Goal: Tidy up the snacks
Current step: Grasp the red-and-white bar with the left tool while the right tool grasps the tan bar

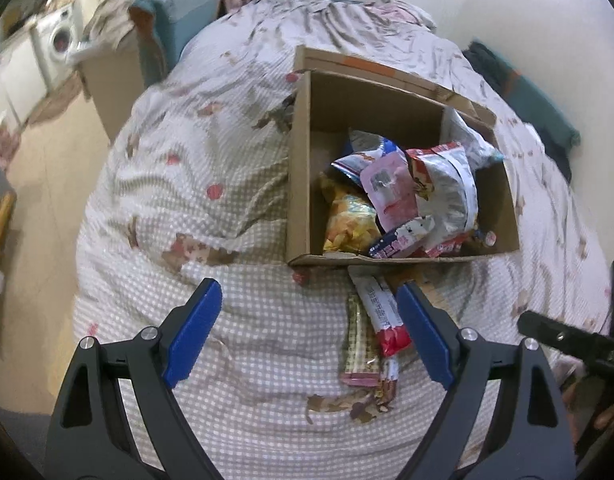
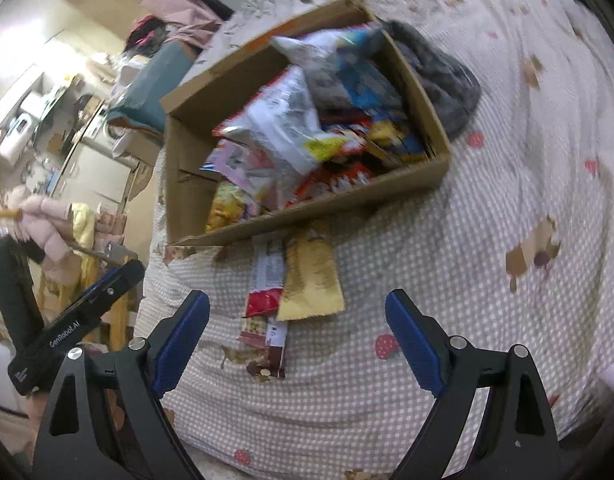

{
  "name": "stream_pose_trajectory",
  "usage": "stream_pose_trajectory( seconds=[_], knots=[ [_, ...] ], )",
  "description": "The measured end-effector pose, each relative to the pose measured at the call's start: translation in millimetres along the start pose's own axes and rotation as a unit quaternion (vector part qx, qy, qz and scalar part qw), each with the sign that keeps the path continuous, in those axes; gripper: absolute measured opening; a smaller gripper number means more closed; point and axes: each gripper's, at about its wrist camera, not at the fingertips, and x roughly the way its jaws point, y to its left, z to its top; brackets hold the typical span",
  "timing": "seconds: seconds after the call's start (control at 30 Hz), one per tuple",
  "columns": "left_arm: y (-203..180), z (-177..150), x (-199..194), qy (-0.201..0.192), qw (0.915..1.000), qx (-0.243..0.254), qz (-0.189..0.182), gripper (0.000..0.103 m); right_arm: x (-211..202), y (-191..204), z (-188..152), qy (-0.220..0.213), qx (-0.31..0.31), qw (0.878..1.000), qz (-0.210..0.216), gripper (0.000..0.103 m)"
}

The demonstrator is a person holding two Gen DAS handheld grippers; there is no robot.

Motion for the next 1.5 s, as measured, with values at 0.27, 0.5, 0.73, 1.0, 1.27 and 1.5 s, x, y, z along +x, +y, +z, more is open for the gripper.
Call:
stream_pose_trajectory(
  seconds=[0.27, 0.5, 0.73, 1.0, 1.27, 1.5],
  knots=[
    [-0.6, -7.3, 16.9, 0.028, 0.9995, -0.003, 0.014, 0.087, 28.5, -19.3, 9.6, 0.032, 0.072, 0.997, 0.007, 0.092],
    [3.1, -6.2, 21.0, 0.039, 0.9990, -0.010, 0.020, 0.087, 72.3, -3.7, 26.3, 0.085, 0.042, 0.995, -0.041, 0.082],
    [4.7, -5.1, 24.5, 0.045, 0.9986, -0.010, 0.028, 0.087, 116.6, 16.9, 37.9, 0.108, -0.017, 0.990, -0.089, 0.064],
    [14.9, -6.9, 39.5, 0.072, 0.9948, -0.017, 0.070, 0.087, 140.2, 41.2, 19.0, 0.147, -0.100, 0.981, -0.072, 0.014],
    [14.6, -11.6, 50.6, 0.098, 0.9940, -0.020, 0.045, 0.086, 110.8, 50.3, -5.8, 0.143, -0.129, 0.980, -0.058, 0.009],
    [-24.6, -18.8, 68.9, 0.127, 0.9911, 0.039, 0.009, 0.069, 58.9, 40.6, -3.1, 0.100, -0.081, 0.991, -0.031, 0.009]
  ],
)
